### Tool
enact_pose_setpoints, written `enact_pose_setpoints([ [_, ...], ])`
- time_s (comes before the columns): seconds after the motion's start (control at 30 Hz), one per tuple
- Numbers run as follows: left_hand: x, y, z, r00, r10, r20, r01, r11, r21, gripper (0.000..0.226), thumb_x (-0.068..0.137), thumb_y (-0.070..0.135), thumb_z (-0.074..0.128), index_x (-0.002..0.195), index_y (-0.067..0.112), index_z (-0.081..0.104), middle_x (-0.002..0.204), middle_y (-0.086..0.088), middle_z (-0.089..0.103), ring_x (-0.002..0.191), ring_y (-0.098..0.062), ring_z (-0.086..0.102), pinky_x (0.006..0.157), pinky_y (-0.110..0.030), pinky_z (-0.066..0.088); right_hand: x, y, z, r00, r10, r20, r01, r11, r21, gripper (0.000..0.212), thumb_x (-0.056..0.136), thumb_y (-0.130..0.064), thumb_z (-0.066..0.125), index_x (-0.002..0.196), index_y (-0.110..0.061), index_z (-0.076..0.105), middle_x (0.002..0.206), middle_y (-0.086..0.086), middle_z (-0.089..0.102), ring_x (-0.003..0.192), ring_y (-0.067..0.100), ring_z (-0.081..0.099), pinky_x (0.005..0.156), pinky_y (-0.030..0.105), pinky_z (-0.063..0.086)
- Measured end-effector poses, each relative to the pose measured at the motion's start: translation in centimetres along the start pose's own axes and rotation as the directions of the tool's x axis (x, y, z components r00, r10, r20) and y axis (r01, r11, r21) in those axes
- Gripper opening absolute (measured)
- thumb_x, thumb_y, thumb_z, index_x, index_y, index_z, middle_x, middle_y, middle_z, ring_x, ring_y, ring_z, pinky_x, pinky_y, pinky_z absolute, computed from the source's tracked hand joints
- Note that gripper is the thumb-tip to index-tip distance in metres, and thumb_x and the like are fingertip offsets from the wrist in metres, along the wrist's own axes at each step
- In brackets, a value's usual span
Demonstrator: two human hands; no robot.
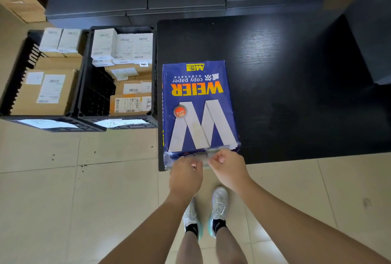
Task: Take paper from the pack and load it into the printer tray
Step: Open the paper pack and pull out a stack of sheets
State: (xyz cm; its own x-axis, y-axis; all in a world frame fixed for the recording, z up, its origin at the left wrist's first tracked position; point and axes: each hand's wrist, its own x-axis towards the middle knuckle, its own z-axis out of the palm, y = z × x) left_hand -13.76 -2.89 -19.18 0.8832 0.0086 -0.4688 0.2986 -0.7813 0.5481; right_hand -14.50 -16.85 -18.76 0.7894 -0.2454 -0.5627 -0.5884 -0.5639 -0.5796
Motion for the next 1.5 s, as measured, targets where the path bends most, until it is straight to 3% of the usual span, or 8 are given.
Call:
enact_pose_setpoints([
  [0.47, 0.1, 1.2, 0.7, 0.989, -0.148, -0.018, 0.147, 0.988, -0.044, 0.031, 0.081, 0.011, 0.055, 0.053, 0.023, 0.046, 0.052, 0.007, 0.048, 0.055, -0.017, 0.045, 0.045, -0.02, 0.029, 0.4, 1.4, 1.4, 0.997, -0.044, -0.067, 0.045, 0.999, 0.021, 0.004, 0.085, -0.018, 0.071, 0.082, -0.017, 0.068, 0.074, -0.01, 0.067, 0.068, 0.005, 0.061, 0.057, 0.003, 0.04],
  [0.67, 0.8, 1.7, 0.6, 0.976, -0.213, -0.053, 0.21, 0.976, -0.063, 0.033, 0.077, 0.015, 0.067, 0.05, 0.014, 0.048, 0.05, 0.002, 0.048, 0.046, -0.016, 0.04, 0.044, -0.026, 0.029, 0.6, 0.9, 1.8, 0.994, 0.003, -0.109, -0.001, 1.0, 0.018, 0.023, 0.081, -0.015, 0.073, 0.069, -0.025, 0.057, 0.06, -0.017, 0.055, 0.055, -0.005, 0.051, 0.054, 0.003, 0.04],
  [0.8, 1.0, 1.5, -0.1, 0.977, -0.209, -0.032, 0.207, 0.977, -0.061, 0.016, 0.079, 0.024, 0.075, 0.077, 0.011, 0.066, 0.081, -0.004, 0.069, 0.07, -0.023, 0.056, 0.06, -0.028, 0.039, 0.5, 1.6, 1.6, 0.995, -0.011, -0.1, 0.018, 0.998, 0.066, 0.009, 0.08, -0.018, 0.077, 0.077, -0.014, 0.07, 0.069, -0.009, 0.067, 0.062, 0.002, 0.059, 0.058, 0.007, 0.042],
  [0.93, 0.4, 1.6, -0.7, 0.992, -0.116, -0.049, 0.115, 0.993, -0.008, 0.014, 0.081, 0.033, 0.069, 0.08, 0.022, 0.059, 0.087, 0.004, 0.069, 0.075, -0.02, 0.059, 0.061, -0.029, 0.042, -0.2, 2.4, 0.7, 0.991, 0.012, -0.135, 0.002, 0.994, 0.109, 0.008, 0.082, -0.022, 0.076, 0.085, -0.015, 0.079, 0.08, -0.004, 0.076, 0.074, 0.01, 0.067, 0.066, 0.014, 0.044],
  [1.03, 0.7, 2.1, -1.0, 0.986, 0.116, -0.119, -0.104, 0.989, 0.104, 0.013, 0.086, 0.033, 0.067, 0.093, 0.022, 0.067, 0.096, 0.005, 0.066, 0.084, -0.021, 0.065, 0.069, -0.034, 0.05, -0.6, 2.6, -0.4, 0.982, 0.036, -0.186, -0.001, 0.983, 0.185, 0.005, 0.083, -0.021, 0.076, 0.085, -0.018, 0.079, 0.077, -0.009, 0.074, 0.071, 0.003, 0.064, 0.067, 0.009, 0.043],
  [1.2, 3.0, 2.6, -1.7, 0.898, 0.438, 0.028, -0.402, 0.795, 0.455, 0.022, 0.09, 0.031, 0.063, 0.11, 0.029, 0.073, 0.106, 0.004, 0.065, 0.101, -0.025, 0.055, 0.083, -0.037, 0.036, -0.5, 3.1, -2.0, 0.954, 0.085, -0.287, -0.015, 0.971, 0.238, 0.003, 0.083, -0.02, 0.075, 0.083, -0.022, 0.077, 0.071, -0.016, 0.07, 0.068, -0.005, 0.063, 0.063, 0.007, 0.043],
  [1.37, 4.1, 2.8, -2.7, 0.872, 0.466, 0.152, -0.472, 0.713, 0.518, 0.026, 0.098, 0.03, 0.051, 0.109, 0.032, 0.075, 0.106, 0.007, 0.068, 0.101, -0.023, 0.053, 0.081, -0.036, 0.03, 0.0, 3.6, -2.8, 0.938, 0.132, -0.32, -0.04, 0.96, 0.278, 0.006, 0.086, -0.019, 0.073, 0.087, -0.018, 0.078, 0.076, -0.007, 0.074, 0.072, 0.004, 0.066, 0.066, 0.016, 0.045],
  [1.5, 5.1, 4.1, -4.0, 0.916, 0.368, 0.161, -0.401, 0.836, 0.375, 0.026, 0.093, 0.022, 0.052, 0.095, 0.028, 0.077, 0.099, 0.005, 0.071, 0.099, -0.023, 0.058, 0.081, -0.037, 0.037, 0.2, 3.5, -3.2, 0.932, 0.149, -0.33, -0.045, 0.952, 0.302, 0.006, 0.087, -0.018, 0.072, 0.085, -0.019, 0.078, 0.073, -0.01, 0.071, 0.071, 0.004, 0.065, 0.065, 0.012, 0.044],
])
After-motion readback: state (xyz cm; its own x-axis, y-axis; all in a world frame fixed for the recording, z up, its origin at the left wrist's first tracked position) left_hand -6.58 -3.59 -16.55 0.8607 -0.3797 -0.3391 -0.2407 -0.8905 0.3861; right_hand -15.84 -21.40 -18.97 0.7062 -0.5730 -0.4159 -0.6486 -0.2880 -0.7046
